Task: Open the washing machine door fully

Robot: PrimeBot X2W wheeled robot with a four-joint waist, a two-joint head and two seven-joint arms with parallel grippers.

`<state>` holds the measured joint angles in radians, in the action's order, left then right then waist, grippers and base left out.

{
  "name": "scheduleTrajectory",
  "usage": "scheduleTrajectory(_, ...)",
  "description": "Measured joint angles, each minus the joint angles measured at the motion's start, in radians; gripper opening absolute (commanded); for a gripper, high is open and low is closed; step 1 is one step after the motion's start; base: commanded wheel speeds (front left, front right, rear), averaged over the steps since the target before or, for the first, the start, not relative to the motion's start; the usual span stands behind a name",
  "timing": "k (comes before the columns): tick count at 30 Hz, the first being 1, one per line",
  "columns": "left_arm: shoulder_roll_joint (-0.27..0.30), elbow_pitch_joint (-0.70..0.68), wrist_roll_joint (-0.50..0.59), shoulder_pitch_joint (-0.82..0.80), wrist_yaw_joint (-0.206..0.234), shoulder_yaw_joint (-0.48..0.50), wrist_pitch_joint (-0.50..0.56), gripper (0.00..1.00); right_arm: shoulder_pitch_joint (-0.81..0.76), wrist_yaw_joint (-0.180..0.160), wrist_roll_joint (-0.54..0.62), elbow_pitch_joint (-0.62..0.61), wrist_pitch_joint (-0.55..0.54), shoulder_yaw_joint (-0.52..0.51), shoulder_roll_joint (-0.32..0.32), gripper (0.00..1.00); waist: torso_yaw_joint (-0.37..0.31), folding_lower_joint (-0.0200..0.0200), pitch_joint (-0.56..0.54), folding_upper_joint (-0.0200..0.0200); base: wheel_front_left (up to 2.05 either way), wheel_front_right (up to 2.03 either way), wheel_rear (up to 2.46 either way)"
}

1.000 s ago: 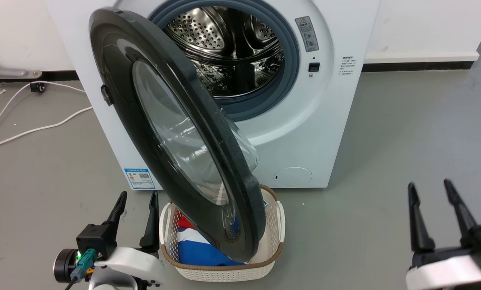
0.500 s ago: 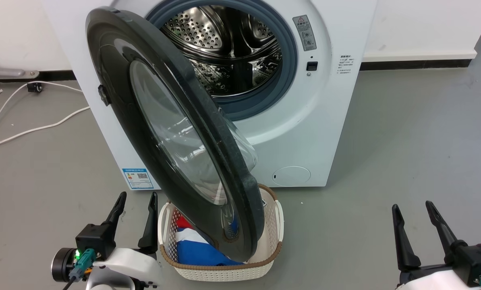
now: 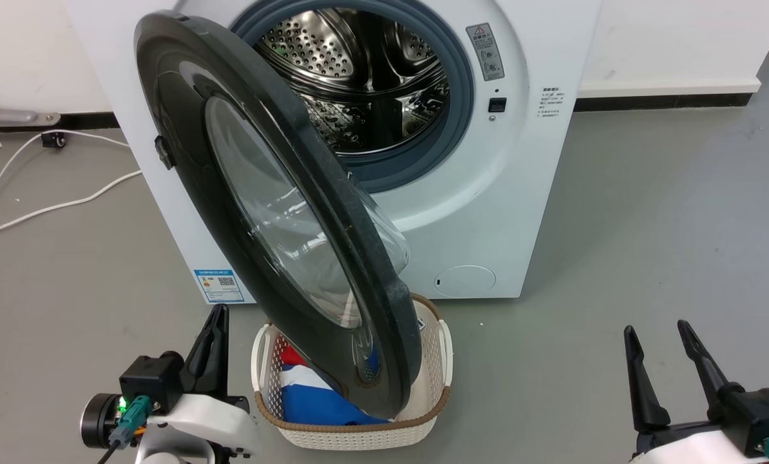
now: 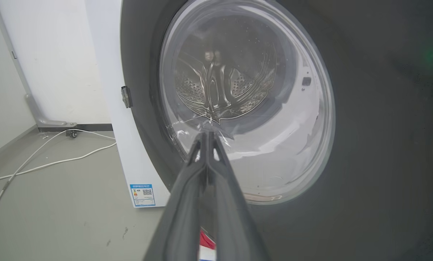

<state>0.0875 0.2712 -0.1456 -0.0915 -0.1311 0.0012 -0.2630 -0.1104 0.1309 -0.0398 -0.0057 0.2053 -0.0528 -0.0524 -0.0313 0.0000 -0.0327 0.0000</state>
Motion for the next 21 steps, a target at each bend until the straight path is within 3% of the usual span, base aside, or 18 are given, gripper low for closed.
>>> scheduleTrajectory(11, 0.002, -0.072, -0.007, -0.083, 0.001, 0.021, 0.000, 0.00, 0.000, 0.000, -0.003, -0.001, -0.008, 0.005, 0.000, 1.00, 0.002, 0.0000, -0.003, 0.0000, 0.00, 0.00, 0.00)
scheduleTrajectory(21, 0.018, -0.331, -0.004, -0.271, 0.003, -0.011, 0.039, 0.00, 0.000, 0.000, -0.003, 0.005, -0.017, -0.004, 0.000, 1.00, 0.008, 0.0001, -0.002, 0.0000, 0.00, 0.00, 0.00)
